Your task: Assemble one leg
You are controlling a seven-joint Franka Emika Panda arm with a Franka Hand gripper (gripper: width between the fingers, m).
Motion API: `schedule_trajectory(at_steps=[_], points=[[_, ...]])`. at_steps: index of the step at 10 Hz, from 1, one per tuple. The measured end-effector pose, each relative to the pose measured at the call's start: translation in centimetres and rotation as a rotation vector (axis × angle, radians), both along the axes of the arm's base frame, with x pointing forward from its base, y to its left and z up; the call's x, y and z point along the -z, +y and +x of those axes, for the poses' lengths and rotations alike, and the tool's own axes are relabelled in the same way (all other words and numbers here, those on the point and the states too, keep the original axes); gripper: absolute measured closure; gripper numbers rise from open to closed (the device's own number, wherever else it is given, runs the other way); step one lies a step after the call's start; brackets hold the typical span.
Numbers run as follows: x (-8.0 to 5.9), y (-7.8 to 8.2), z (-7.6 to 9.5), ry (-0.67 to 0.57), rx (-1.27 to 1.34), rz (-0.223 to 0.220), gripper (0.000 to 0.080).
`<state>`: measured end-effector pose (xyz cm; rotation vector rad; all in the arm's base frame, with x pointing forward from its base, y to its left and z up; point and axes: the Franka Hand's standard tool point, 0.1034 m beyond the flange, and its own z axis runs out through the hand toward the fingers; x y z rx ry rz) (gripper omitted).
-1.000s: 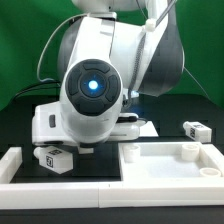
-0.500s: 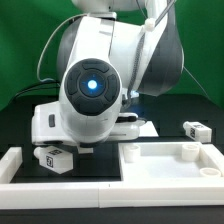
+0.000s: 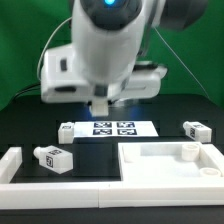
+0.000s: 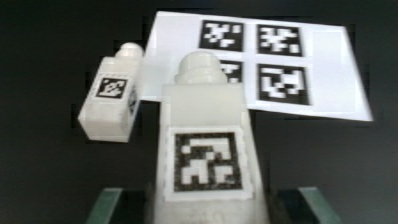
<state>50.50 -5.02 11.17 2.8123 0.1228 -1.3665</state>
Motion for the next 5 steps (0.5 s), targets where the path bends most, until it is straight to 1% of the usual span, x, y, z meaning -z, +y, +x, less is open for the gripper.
schedule_trajectory(at_steps=[1,2,3,4,5], points=[[0.4,0.2,0.4,-0.026,-0.007,0.000,0.0514],[0.8,0.0,1.3,-0.095,-0.014,0.001,0.0514],[0.7,-0.1,1.8,-0.170,-0.018,0.004,0.0514],[0.8,-0.1,2.3,-0.279,-0.025,0.009,0.0513],[1.4,1.2,1.9,-0.330,0.024,-0.015,0.0512]])
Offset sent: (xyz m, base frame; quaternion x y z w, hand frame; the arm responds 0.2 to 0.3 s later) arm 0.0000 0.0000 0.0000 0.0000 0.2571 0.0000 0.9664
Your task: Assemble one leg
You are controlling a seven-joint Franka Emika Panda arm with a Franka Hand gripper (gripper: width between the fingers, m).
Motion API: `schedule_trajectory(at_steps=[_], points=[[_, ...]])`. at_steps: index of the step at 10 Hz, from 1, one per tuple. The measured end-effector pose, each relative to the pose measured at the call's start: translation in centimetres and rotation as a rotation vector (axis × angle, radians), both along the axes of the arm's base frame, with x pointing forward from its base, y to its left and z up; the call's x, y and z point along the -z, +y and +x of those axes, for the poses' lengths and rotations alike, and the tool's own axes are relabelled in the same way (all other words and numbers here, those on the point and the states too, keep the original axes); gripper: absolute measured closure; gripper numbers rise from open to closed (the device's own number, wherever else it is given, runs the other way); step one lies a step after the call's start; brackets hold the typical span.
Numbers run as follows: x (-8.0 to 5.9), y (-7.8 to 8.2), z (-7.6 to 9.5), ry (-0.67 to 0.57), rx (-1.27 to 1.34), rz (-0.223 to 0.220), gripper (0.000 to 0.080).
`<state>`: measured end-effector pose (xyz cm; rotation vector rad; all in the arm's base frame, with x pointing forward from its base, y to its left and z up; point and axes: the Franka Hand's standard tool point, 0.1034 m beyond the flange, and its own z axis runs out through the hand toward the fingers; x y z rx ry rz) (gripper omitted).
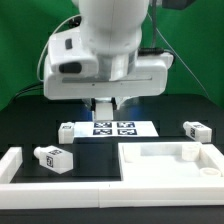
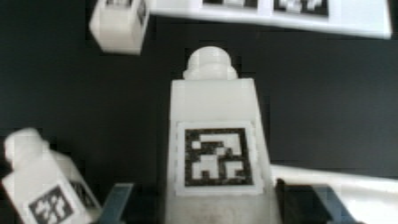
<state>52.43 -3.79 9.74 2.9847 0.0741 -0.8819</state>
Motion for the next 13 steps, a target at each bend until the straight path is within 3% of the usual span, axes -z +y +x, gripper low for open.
schedule_trajectory(at_steps=[1,3,4,5,8,10,12,13], points=[[-0.6,2.2,1.4,-0.051,0.027,0.025,0.0512],[-3.6,5.6,4.8,-0.206,0.108,0.048,0.0512],[-4.1,5.9,5.8,-0.311,0.099,0.056,0.0512],[-3.6,5.5,5.3,-0.370,0.103,0.054,0.0512],[-3.5,5.5,6.0,-0.595,0.102,0.046,0.0512],[-3.9,8.4,7.6,-0.742,0.135,0.074,0.0512],[-5.7,12.0,10.3,-0.908,0.204,0.089,0.0512],[-6.4,12.4,10.9,-0.940,0.212,0.094,0.0512]])
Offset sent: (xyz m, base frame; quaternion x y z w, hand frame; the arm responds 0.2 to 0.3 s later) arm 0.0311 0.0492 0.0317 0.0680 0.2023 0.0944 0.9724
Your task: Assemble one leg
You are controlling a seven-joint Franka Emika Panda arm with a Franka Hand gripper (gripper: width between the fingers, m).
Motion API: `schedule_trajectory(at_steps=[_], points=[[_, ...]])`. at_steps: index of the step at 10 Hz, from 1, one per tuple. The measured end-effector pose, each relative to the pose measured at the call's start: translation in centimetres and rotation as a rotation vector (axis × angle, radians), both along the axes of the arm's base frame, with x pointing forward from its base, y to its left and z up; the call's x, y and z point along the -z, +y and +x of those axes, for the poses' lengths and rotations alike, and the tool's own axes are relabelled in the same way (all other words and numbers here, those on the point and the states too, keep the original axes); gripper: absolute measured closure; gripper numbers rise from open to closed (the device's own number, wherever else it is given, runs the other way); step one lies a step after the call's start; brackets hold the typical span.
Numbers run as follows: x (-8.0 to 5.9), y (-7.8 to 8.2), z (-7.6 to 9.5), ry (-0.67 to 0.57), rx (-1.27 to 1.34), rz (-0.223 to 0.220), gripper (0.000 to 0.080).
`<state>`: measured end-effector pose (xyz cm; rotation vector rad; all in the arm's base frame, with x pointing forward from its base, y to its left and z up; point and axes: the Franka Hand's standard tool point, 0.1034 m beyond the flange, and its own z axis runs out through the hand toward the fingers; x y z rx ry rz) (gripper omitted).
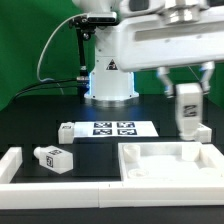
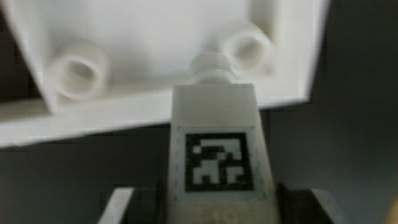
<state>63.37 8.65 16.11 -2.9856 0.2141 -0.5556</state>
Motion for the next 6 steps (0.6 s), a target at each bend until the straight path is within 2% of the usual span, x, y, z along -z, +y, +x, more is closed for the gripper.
schedule_trajectory(at_steps=[1,2,4,6], points=[[0.0,-0.3,0.3,-0.091,0.004,-0.010,0.0512],[0.5,-0.2,-0.3,-0.089,0.002,-0.012,0.0512],[0.4,-0.3,-0.2,-0.082,0.001,-0.012,0.0512],[1.4,1.0,0.5,-0.084,-0.095,-0.076,0.0512]])
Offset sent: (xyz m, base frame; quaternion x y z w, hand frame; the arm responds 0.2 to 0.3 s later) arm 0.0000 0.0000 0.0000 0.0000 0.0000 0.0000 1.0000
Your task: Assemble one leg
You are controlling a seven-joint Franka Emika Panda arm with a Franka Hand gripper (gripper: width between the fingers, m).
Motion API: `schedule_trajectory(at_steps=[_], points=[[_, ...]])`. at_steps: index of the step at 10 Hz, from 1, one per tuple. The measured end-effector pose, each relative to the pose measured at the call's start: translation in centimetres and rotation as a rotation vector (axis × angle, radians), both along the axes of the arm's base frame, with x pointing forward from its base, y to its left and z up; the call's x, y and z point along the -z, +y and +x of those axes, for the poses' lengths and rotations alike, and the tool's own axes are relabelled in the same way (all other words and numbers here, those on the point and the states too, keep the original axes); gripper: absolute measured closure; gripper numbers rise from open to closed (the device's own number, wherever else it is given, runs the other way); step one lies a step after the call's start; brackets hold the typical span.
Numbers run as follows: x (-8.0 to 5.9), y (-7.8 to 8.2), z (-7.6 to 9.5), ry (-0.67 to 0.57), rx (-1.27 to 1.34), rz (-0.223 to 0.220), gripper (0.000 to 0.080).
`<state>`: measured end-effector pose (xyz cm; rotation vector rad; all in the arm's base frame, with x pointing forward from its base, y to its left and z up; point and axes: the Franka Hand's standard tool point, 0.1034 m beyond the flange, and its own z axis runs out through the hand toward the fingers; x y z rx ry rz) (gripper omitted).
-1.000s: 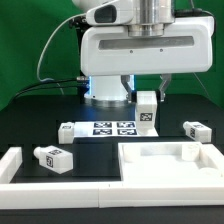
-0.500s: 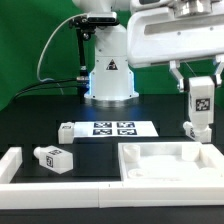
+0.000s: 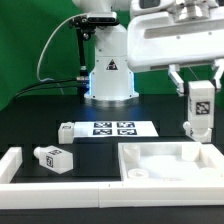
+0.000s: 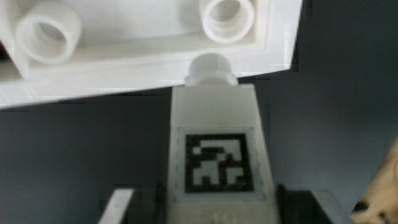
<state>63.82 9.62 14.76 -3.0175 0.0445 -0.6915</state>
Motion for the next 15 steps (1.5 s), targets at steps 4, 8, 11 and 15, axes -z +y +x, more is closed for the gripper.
schedule_trajectory(at_steps=[4,8,11,15], points=[[0.2,-0.6,0.5,-0.026,-0.013,-0.011,0.0512],[2.1,1.8,-0.5,-0.049,-0.023,-0.011,0.0512],[3.2,2.2,-0.8,-0.039,-0.031,-0.017,0.0512],[4.7,1.8,-1.0,-0.034,-0.034,-0.029,0.0512]])
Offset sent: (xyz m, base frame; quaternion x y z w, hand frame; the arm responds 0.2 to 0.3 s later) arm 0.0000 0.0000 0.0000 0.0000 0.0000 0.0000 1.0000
